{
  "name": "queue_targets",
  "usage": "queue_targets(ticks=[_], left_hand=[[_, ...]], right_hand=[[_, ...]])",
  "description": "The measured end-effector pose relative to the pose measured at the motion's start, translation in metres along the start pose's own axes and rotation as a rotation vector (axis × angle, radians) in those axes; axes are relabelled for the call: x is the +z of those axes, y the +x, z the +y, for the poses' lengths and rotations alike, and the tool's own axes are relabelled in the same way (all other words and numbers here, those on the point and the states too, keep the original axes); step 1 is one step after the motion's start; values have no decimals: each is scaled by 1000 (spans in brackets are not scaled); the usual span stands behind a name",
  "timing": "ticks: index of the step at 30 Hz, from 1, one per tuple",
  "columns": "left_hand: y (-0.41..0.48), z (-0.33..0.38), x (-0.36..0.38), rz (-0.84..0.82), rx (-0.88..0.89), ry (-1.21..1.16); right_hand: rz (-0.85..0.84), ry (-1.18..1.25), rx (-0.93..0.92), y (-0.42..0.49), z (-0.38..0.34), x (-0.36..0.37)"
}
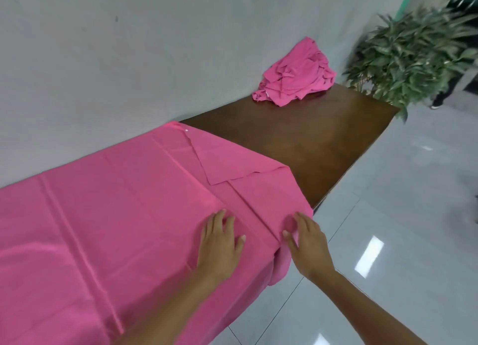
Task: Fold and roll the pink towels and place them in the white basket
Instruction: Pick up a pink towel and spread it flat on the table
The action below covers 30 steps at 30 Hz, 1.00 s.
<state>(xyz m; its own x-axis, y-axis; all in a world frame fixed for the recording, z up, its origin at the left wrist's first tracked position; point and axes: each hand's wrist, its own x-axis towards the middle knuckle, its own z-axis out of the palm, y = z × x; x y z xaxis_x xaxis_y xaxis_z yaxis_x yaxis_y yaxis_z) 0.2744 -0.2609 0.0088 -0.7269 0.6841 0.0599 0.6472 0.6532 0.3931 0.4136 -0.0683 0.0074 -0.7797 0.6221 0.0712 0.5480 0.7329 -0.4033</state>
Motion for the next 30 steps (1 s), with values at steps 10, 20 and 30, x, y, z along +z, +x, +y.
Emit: queue_targets(ticks=[10,20,30], left_hand=[[-1,4,20,42,15,76],[-1,4,20,36,16,99],[-1,5,23,57,4,144]], right_hand=[[-60,-198,87,32,15,1],[-102,-339,35,73,39,-14],[-175,-320,-16,155,95,-45]])
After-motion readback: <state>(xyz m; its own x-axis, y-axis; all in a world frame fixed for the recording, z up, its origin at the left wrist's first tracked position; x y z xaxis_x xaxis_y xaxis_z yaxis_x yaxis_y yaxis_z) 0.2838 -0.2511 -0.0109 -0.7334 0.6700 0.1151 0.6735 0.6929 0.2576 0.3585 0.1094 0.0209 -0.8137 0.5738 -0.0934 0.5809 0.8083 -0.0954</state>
